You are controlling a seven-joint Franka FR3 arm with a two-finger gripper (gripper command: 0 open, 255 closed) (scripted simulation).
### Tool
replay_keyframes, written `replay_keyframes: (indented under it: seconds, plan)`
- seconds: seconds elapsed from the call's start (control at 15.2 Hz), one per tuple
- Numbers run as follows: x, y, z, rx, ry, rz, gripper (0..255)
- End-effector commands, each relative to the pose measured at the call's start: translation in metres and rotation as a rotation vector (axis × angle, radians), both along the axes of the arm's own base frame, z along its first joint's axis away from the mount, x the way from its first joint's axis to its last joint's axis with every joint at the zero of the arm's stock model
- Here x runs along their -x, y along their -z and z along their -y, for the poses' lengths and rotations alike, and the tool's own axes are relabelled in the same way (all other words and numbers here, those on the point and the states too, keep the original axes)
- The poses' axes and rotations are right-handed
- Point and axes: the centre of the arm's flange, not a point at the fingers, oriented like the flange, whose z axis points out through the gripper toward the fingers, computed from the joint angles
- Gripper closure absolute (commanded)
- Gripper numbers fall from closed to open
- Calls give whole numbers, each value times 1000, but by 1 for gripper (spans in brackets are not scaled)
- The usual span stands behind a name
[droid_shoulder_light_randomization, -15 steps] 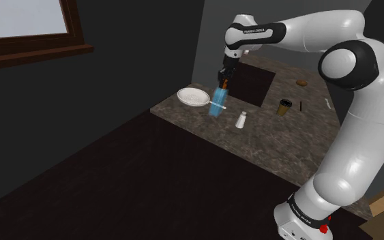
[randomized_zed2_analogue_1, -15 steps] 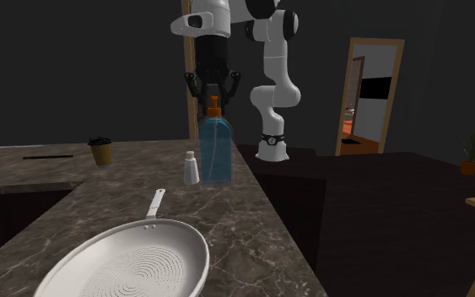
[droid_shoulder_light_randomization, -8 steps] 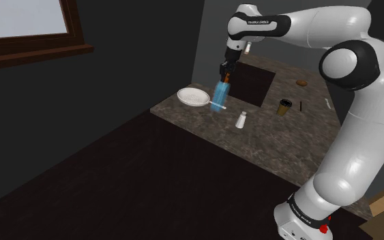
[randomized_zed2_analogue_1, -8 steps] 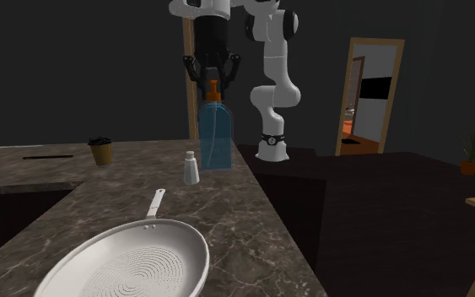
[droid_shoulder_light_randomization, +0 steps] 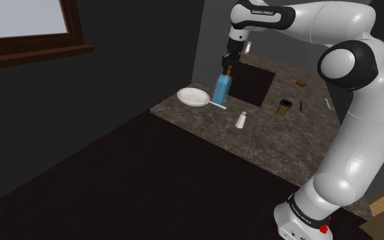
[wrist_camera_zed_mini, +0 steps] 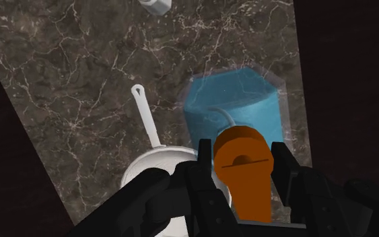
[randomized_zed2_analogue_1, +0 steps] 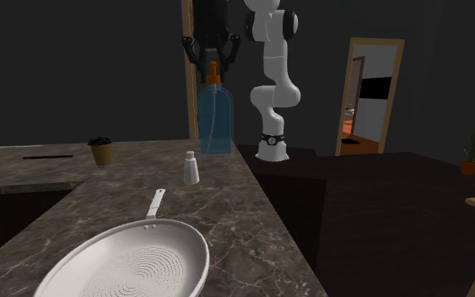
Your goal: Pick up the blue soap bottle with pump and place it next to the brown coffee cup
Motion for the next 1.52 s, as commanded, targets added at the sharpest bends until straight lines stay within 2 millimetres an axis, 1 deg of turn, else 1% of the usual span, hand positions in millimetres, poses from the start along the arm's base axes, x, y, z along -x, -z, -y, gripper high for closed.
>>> replay_keyframes:
  seconds: [0.0,0.4,0.46,1.45]
  plan:
    - [1,-12,0,0,0,0,255]
    - [1,-44,0,0,0,0,255]
    - [1,-44,0,0,0,0,255]
    - [107,-44,167,0,0,0,255]
